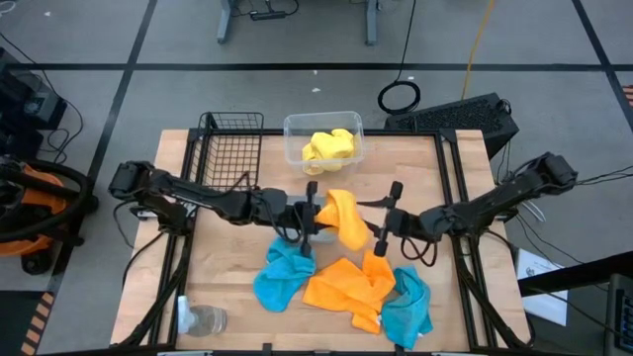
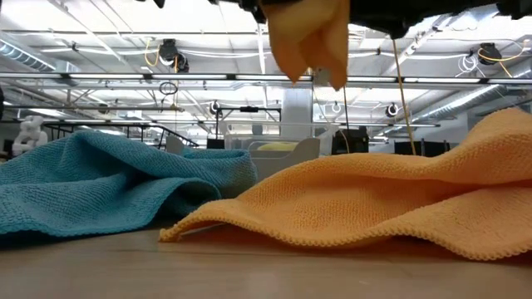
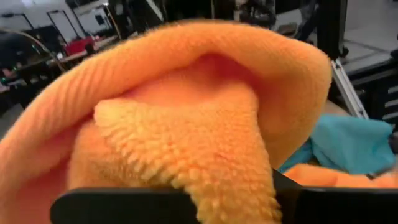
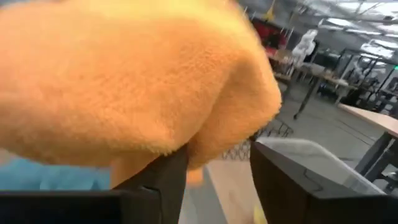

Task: Sort microfiber towel by color & place in baskets
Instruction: Put the top orange microfiber cloth into the gray bin

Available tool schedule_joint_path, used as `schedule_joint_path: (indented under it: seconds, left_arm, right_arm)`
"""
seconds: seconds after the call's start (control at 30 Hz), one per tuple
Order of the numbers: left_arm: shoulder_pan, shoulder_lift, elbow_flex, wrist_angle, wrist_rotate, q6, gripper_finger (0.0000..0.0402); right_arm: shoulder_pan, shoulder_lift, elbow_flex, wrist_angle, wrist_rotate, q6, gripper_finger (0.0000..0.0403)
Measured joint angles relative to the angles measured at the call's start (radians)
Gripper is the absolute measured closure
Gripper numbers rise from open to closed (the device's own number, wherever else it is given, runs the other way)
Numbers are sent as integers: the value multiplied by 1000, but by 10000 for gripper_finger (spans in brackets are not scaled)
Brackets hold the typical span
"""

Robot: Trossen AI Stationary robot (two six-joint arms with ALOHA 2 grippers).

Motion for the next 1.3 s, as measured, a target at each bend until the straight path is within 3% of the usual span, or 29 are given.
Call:
schedule_joint_path:
  seconds: [0.3,0.53,0.77,1.1,1.2,1.3]
  left_arm:
    - [-22,-50,-5,-70,-27,-52,390]
    - [-26,-57,-6,-81,-76,-47,391]
    - [-25,-56,-6,-114,-159,-44,389]
    - [-25,-56,-6,-125,-160,-50,384]
    - [-25,-56,-6,-124,-160,-50,384]
    - [-25,-56,-6,-120,-160,-52,383]
  right_arm:
    - [113,-75,0,-274,16,7,227]
    - [190,-64,-1,-400,241,77,231]
    - [247,-63,-2,-162,225,-114,226]
    - [242,29,-2,258,10,-495,117]
    - [224,92,-1,368,-119,-574,103]
    - [189,159,-1,445,-131,-600,105]
